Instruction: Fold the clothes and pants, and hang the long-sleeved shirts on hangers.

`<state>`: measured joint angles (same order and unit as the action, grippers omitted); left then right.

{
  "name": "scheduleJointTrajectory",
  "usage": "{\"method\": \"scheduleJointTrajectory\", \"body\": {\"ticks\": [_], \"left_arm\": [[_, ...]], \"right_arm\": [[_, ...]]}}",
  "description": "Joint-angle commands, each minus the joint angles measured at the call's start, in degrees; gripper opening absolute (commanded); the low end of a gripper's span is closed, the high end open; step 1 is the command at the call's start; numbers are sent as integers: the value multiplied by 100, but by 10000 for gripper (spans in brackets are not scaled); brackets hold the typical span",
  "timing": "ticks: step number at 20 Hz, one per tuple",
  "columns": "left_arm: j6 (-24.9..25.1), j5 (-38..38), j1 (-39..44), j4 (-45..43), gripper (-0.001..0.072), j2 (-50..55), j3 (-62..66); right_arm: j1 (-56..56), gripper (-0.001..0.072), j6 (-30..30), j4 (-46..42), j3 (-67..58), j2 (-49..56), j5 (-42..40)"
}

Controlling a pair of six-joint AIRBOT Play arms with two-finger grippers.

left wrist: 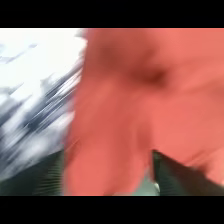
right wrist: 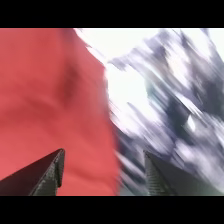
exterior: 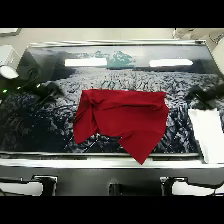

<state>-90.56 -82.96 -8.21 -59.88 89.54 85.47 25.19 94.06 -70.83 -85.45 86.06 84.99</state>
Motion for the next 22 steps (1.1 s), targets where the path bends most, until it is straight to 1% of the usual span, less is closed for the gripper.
{"method": "scheduleJointTrajectory", "body": {"ticks": [1, 2, 4, 5, 7, 9, 13, 14, 16, 18, 19, 20, 21, 22], "left_arm": [[483, 28, -417, -621, 492, -1027, -1967], [595, 348, -422, -341, 500, -1215, -2662], [1016, 844, -420, 533, 538, -1311, -3779], [1266, 1045, -411, 997, 537, -1294, -4203], [1497, 1403, -323, 1447, 520, -1285, -4745], [1521, 1663, -155, 1491, 515, -1283, -4979], [1517, 1919, 258, 1626, 514, -1270, -5007], [1515, 1998, 341, 1727, 504, -1263, -5007], [1491, 2212, 511, 1952, 438, -1202, -5007], [1460, 2306, 691, 2140, 438, -1073, -5007], [1451, 2297, 798, 2194, 425, -999, -5007], [1445, 2284, 916, 2203, 343, -946, -5007], [1410, 2275, 1021, 2203, 277, -920, -5007], [1445, 2208, 1075, 2203, 142, -922, -5001]], "right_arm": [[485, 568, -509, -330, 920, -337, 658], [483, 566, -525, -254, 1228, -382, 629], [483, 553, -544, -35, 1659, -404, 612], [483, 552, -551, 44, 1797, -404, 623], [483, 552, -649, 149, 1928, -407, 638], [483, 552, -649, 164, 1928, -417, 601], [483, 551, -649, 184, 1928, -417, 522], [483, 551, -649, 181, 1928, -417, 520], [483, 551, -649, 184, 1928, -417, 527], [483, 551, -649, 181, 1928, -417, 540], [483, 551, -649, 181, 1928, -417, 535], [483, 551, -649, 181, 1928, -415, 533], [483, 551, -651, 177, 1930, -415, 518], [483, 551, -651, 175, 1954, -415, 481]]}}
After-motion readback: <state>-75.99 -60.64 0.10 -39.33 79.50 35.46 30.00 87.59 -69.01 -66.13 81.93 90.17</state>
